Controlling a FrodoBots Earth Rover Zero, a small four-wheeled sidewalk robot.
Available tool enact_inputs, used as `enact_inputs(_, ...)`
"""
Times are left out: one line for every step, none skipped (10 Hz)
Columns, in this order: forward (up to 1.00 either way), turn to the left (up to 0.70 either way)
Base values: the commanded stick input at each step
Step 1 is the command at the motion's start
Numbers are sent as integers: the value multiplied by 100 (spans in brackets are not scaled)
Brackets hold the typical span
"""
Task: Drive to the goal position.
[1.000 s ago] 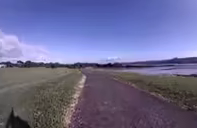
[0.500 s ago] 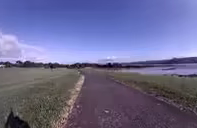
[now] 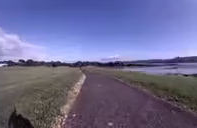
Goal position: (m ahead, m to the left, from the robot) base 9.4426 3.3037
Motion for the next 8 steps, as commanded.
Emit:
enact_inputs(70, 0)
enact_inputs(70, 0)
enact_inputs(70, 1)
enact_inputs(70, 1)
enact_inputs(70, 1)
enact_inputs(70, 13)
enact_inputs(70, 14)
enact_inputs(70, 14)
